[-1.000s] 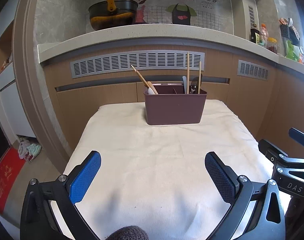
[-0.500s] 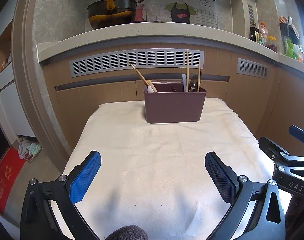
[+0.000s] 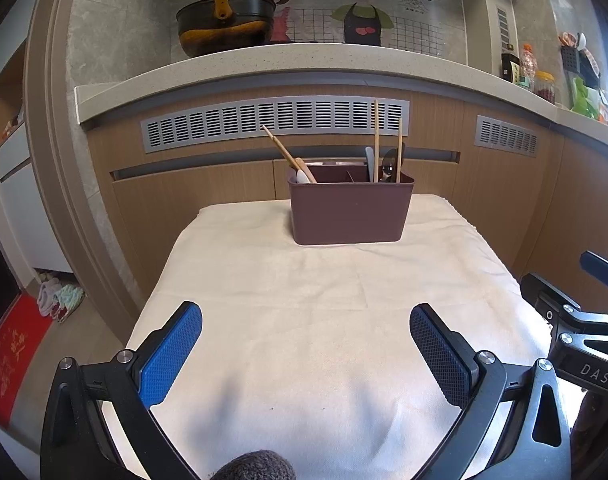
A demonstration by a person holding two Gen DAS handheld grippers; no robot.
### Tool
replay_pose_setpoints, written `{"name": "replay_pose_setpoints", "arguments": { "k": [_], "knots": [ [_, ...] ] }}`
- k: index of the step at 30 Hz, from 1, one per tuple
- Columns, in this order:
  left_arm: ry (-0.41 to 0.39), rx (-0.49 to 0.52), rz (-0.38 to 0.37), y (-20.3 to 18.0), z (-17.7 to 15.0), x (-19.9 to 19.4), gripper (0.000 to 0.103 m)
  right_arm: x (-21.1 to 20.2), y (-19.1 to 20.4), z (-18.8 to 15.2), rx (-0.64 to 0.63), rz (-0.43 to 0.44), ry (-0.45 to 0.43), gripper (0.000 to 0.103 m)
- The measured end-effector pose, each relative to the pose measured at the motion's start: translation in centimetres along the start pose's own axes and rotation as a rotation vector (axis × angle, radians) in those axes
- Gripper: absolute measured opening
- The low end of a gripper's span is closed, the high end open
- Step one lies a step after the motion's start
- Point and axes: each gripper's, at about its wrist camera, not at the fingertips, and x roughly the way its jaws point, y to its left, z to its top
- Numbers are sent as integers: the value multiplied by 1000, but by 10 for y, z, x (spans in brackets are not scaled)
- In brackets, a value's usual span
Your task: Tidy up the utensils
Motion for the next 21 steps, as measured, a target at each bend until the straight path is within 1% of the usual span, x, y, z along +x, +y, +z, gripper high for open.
{"name": "replay_pose_setpoints", "arguments": {
  "k": [21],
  "knots": [
    [-1, -8, 7, 0, -1, -3, 103, -1, 0, -1, 2, 5, -2, 102]
  ]
}}
